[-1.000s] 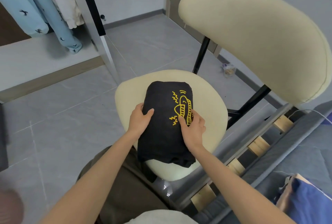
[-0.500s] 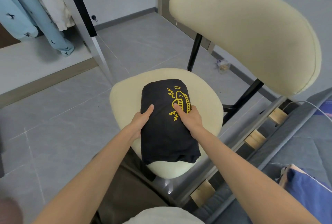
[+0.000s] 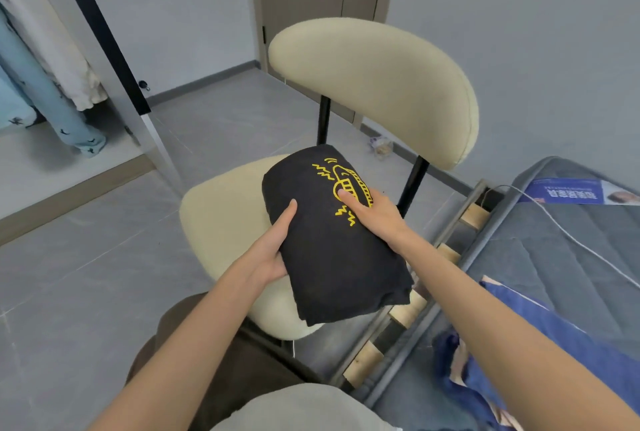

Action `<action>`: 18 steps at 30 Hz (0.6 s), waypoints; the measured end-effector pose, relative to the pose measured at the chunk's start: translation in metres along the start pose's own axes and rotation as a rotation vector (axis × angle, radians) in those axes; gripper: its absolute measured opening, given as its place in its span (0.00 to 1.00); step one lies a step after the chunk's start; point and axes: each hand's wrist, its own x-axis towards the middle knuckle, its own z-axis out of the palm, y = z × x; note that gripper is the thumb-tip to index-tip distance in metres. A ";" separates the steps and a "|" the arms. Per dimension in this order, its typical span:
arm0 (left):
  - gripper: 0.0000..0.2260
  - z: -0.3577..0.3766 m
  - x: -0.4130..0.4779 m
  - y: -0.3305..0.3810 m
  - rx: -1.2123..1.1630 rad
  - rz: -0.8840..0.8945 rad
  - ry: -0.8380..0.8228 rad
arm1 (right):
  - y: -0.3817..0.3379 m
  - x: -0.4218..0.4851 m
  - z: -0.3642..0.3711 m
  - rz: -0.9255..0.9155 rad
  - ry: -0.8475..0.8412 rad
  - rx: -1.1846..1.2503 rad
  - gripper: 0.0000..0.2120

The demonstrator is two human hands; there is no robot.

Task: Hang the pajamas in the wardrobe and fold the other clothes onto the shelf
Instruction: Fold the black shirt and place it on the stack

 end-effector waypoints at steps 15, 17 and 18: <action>0.22 0.143 -0.072 -0.095 0.222 -0.016 -0.095 | 0.023 -0.106 -0.128 -0.043 0.109 -0.264 0.25; 0.23 0.163 -0.078 -0.116 0.281 0.043 -0.128 | 0.029 -0.119 -0.146 -0.051 0.172 -0.297 0.24; 0.24 0.172 -0.080 -0.126 0.308 0.074 -0.145 | 0.033 -0.126 -0.155 -0.055 0.201 -0.325 0.23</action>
